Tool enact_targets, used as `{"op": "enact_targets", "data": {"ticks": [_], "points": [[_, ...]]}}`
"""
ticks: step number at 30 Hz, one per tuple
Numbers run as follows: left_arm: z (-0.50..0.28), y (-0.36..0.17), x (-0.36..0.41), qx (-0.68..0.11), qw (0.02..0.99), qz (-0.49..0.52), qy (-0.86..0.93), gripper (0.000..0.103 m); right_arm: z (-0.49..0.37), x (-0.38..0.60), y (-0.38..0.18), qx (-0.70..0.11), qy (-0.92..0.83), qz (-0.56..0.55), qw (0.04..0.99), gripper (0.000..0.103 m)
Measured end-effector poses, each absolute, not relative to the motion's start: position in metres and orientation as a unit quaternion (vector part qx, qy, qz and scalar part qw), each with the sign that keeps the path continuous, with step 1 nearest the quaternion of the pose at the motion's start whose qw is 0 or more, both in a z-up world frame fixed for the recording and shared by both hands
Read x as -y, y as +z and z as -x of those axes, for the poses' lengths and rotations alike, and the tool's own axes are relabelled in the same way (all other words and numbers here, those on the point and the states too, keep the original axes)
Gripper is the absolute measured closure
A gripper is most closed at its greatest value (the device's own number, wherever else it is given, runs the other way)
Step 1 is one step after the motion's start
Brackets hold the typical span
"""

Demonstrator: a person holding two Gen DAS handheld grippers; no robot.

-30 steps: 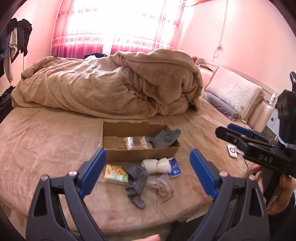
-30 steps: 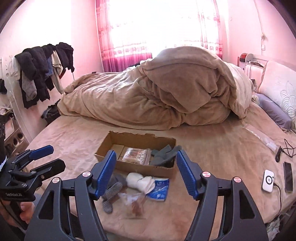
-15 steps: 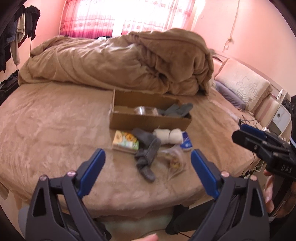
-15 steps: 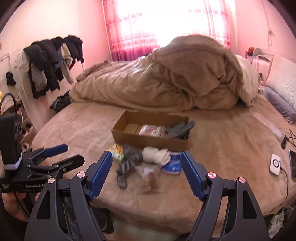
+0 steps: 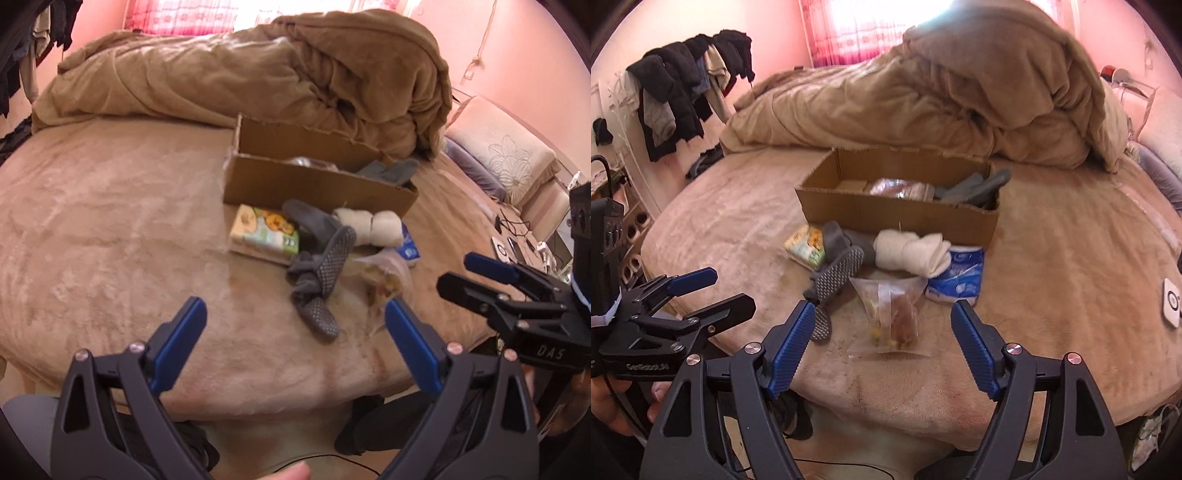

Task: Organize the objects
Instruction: 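Grasp the grey grip sock with the left gripper while the right grasps the snack bag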

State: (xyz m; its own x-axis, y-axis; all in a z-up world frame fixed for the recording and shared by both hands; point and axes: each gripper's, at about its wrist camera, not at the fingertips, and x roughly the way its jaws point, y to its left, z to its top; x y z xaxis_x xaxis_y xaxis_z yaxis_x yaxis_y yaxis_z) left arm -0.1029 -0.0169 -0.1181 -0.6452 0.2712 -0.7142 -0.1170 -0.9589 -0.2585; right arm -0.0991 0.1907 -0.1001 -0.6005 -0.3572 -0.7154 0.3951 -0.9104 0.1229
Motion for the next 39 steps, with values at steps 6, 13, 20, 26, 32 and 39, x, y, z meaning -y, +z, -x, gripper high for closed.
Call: {"op": "enact_targets", "data": {"ticks": [6, 13, 20, 26, 32, 39], "points": [[0.118, -0.141, 0.016, 0.104, 0.109, 0.426, 0.892, 0.005, 0.116, -0.187, -0.122, -0.026, -0.886, -0.413, 0.209, 0.024], [0.138, -0.164, 0.005, 0.093, 0.106, 0.443, 0.885, 0.006, 0.137, -0.187, -0.145, -0.022, -0.878, -0.430, 0.209, 0.024], [0.158, -0.180, -0.006, 0.082, 0.101, 0.444, 0.887, 0.006, 0.155, -0.193, -0.166, 0.006, -0.860, -0.456, 0.229, 0.026], [0.163, -0.182, -0.015, 0.049, 0.102, 0.433, 0.894, 0.029, 0.156, -0.200, -0.170, 0.023, -0.845, -0.462, 0.266, 0.048], [0.163, -0.177, -0.029, 0.035, 0.111, 0.420, 0.900, 0.064, 0.149, -0.209, -0.166, 0.029, -0.846, -0.452, 0.279, 0.057], [0.153, -0.168, -0.037, 0.023, 0.119, 0.408, 0.905, 0.082, 0.141, -0.226, -0.160, 0.052, -0.855, -0.442, 0.267, 0.057]]}}
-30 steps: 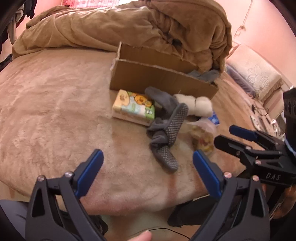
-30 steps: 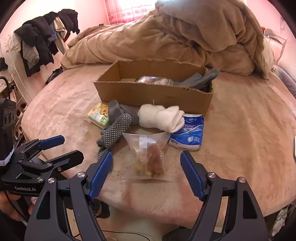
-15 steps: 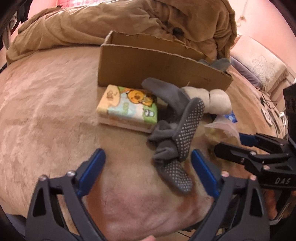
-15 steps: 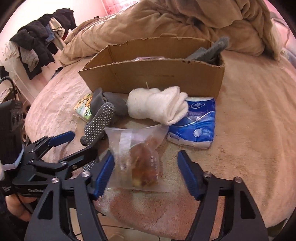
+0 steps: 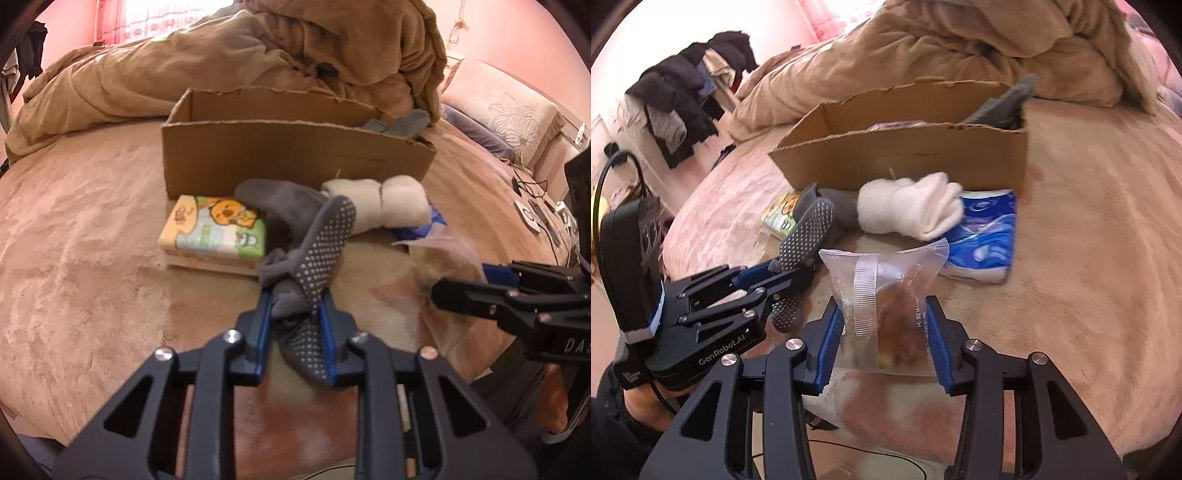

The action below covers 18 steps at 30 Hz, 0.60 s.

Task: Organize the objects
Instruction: 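Grasp the grey grip sock with the left gripper while the right grasps the snack bag, then carry the sock and snack bag over the box and release both inside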

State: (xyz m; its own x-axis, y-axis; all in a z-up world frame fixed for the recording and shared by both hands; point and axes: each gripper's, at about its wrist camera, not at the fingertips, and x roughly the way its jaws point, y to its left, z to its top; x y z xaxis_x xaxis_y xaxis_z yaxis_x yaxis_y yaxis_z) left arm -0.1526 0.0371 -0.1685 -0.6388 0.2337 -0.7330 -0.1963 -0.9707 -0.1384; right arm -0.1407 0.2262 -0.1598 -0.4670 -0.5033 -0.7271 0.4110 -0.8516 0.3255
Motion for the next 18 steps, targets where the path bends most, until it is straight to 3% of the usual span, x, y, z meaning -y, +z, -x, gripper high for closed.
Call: {"op": "enact_targets", "data": {"ticks": [7, 18], "points": [[0.134, -0.150, -0.033, 0.048, 0.128, 0.402, 0.905, 0.084, 0.128, -0.231, -0.146, 0.049, -0.867, -0.430, 0.245, 0.057], [0.088, -0.066, -0.003, 0.093, 0.142, 0.348, 0.922, 0.084, 0.096, -0.253, -0.071, 0.057, -0.903, -0.370, 0.210, 0.057]]}}
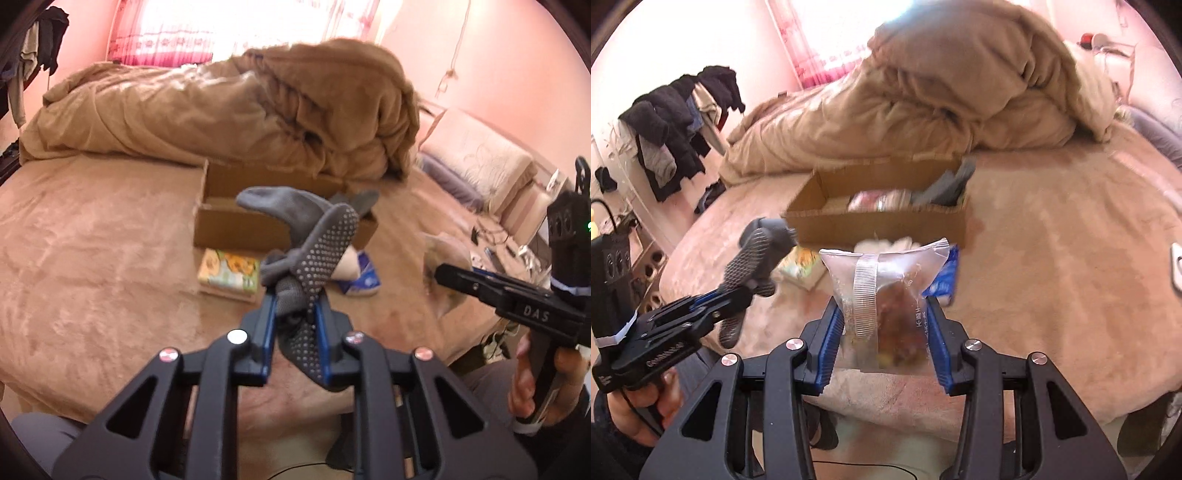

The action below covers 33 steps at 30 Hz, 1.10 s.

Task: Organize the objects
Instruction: 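Carry the sock and snack bag over the box and release both inside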

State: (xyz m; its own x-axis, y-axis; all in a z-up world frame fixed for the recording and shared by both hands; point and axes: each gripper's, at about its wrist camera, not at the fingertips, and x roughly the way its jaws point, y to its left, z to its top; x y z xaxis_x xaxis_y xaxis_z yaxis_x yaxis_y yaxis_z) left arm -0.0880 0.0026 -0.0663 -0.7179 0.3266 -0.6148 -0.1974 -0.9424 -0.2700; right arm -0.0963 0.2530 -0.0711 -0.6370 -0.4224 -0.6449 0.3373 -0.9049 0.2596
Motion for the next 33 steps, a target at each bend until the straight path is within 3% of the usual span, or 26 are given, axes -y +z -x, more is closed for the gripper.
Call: {"op": "enact_targets", "data": {"ticks": [8, 19, 33], "points": [[0.087, -0.018, 0.016, 0.091, 0.143, 0.310, 0.936, 0.084, 0.092, -0.250, -0.015, 0.052, -0.924, -0.319, 0.206, 0.057], [0.139, 0.025, 0.035, 0.109, 0.149, 0.274, 0.944, 0.084, 0.127, -0.233, 0.017, 0.051, -0.932, -0.288, 0.212, 0.057], [0.225, 0.001, 0.045, 0.110, 0.141, 0.299, 0.937, 0.084, 0.206, -0.207, 0.010, 0.039, -0.924, -0.311, 0.218, 0.057]]}}
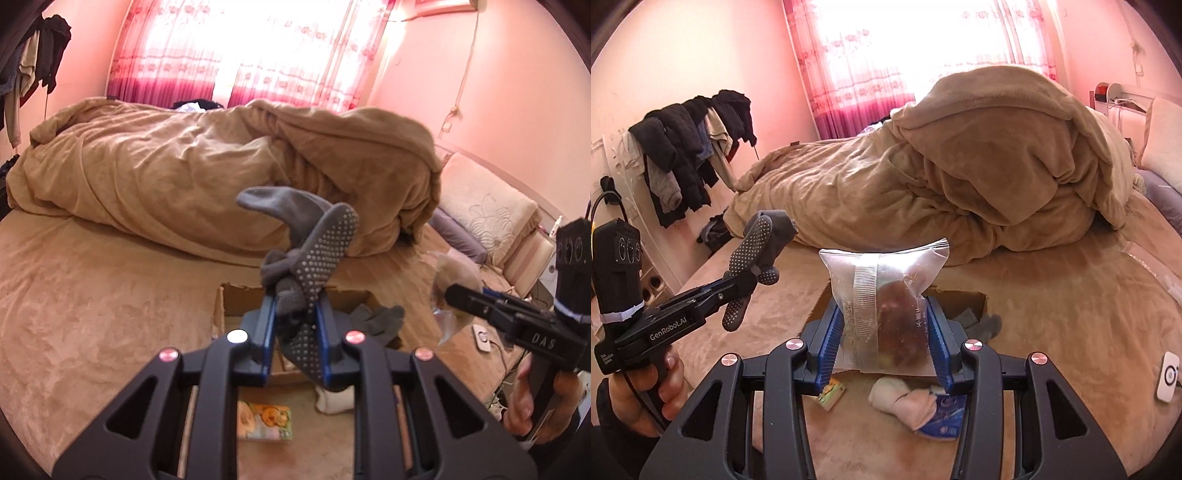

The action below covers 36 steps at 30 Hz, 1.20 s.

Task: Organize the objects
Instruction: 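Carry the sock and snack bag over the box and release both inside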

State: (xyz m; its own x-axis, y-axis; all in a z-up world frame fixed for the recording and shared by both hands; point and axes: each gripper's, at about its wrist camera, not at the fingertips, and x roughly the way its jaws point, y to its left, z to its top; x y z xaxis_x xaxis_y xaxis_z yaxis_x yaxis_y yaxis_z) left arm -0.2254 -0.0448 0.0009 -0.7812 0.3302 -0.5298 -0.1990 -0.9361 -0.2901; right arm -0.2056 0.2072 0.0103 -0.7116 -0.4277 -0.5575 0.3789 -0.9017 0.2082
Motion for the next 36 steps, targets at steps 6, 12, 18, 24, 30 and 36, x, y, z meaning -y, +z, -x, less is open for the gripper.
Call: {"op": "enact_targets", "data": {"ticks": [6, 12, 18, 24, 30, 36], "points": [[0.264, -0.027, 0.038, 0.094, 0.143, 0.332, 0.928, 0.083, 0.242, -0.207, -0.005, 0.029, -0.920, -0.331, 0.205, 0.057], [0.299, -0.073, 0.022, 0.073, 0.134, 0.379, 0.913, 0.083, 0.278, -0.206, -0.035, 0.025, -0.912, -0.359, 0.197, 0.057], [0.314, -0.103, 0.017, 0.058, 0.118, 0.410, 0.903, 0.081, 0.305, -0.208, -0.074, 0.032, -0.895, -0.402, 0.189, 0.057], [0.320, -0.122, 0.006, 0.010, 0.093, 0.433, 0.897, 0.070, 0.316, -0.209, -0.097, 0.029, -0.888, -0.424, 0.178, 0.057], [0.312, -0.117, 0.005, 0.009, 0.094, 0.432, 0.897, 0.063, 0.322, -0.203, -0.114, 0.019, -0.881, -0.440, 0.173, 0.053], [0.289, -0.100, 0.014, 0.025, 0.097, 0.413, 0.905, 0.036, 0.315, -0.205, -0.114, 0.020, -0.880, -0.441, 0.175, 0.044]]}}
